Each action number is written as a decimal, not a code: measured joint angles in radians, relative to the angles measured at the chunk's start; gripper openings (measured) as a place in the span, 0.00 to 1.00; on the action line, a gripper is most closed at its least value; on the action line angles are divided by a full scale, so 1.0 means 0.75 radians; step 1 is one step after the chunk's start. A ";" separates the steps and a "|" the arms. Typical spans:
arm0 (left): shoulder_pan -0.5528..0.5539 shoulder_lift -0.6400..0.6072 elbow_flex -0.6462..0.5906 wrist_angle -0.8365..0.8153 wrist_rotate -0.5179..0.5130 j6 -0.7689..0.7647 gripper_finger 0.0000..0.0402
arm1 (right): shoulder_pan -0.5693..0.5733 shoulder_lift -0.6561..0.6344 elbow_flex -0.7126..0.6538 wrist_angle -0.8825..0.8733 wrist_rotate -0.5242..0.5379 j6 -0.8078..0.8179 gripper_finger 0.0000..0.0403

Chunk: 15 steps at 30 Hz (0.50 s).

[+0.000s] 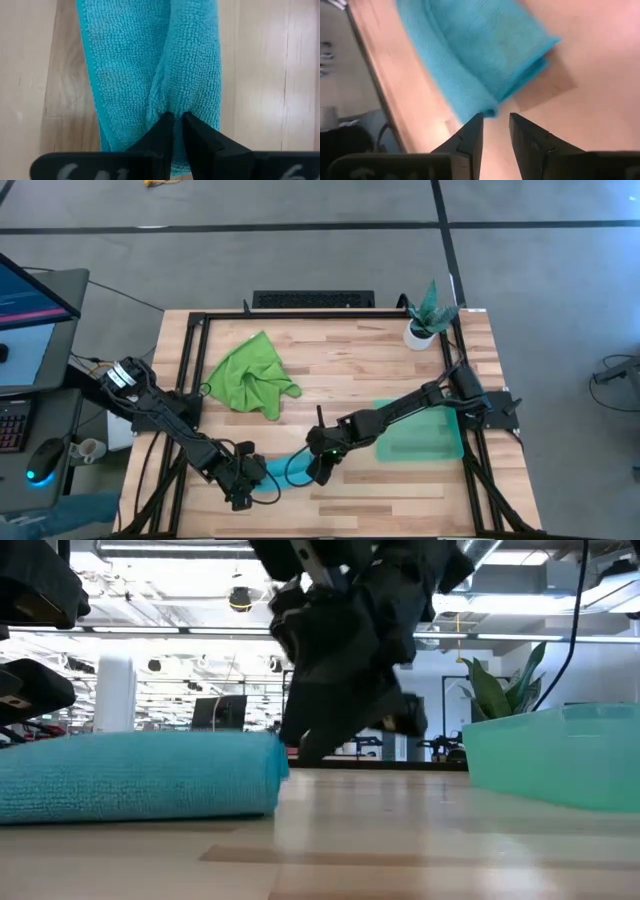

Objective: Roll microfiber towels into tight, uniform cylinder then place into a basket
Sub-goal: Roll the blue microfiber towel

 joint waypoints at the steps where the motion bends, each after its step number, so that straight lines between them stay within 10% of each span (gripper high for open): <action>1: 0.000 0.000 0.000 0.000 0.000 0.000 0.08 | 0.005 -0.016 0.000 -0.017 0.033 -0.015 0.30; 15: 0.000 0.001 -0.001 0.000 -0.002 -0.005 0.08 | 0.175 -0.055 0.004 0.282 0.257 -0.350 0.29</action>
